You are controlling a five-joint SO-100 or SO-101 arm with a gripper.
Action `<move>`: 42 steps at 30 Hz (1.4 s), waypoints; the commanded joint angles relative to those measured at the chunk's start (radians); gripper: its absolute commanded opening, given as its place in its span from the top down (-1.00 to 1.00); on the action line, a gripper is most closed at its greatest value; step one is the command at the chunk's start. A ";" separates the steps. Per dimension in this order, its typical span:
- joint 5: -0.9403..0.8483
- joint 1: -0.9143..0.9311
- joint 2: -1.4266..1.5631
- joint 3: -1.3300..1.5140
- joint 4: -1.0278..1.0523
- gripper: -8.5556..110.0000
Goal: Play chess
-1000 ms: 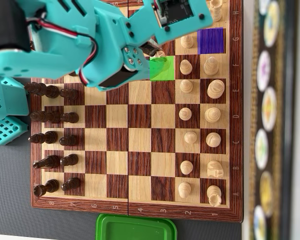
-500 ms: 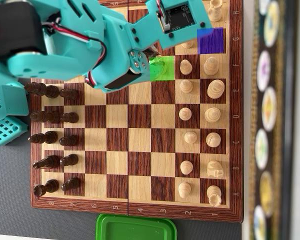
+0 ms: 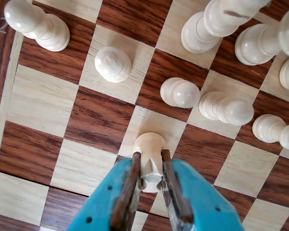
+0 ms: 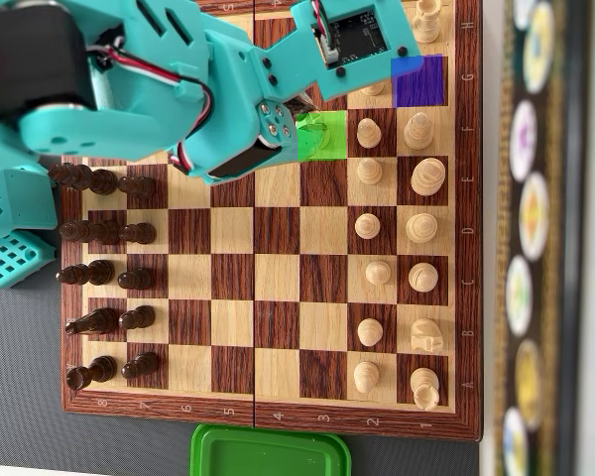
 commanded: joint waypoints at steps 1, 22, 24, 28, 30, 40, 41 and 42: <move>0.021 0.006 0.008 -0.020 -0.011 0.78; 0.041 -0.002 0.014 -0.021 -0.011 0.65; 0.043 -0.002 0.014 -0.021 -0.011 0.65; 0.043 -0.005 0.015 -0.021 -0.011 0.60; 0.043 -0.011 0.015 -0.025 -0.011 0.59; 0.043 -0.011 0.018 -0.064 0.000 0.60; 0.043 -0.011 0.028 -0.064 0.000 0.60; 0.041 -0.011 0.043 -0.063 0.002 0.60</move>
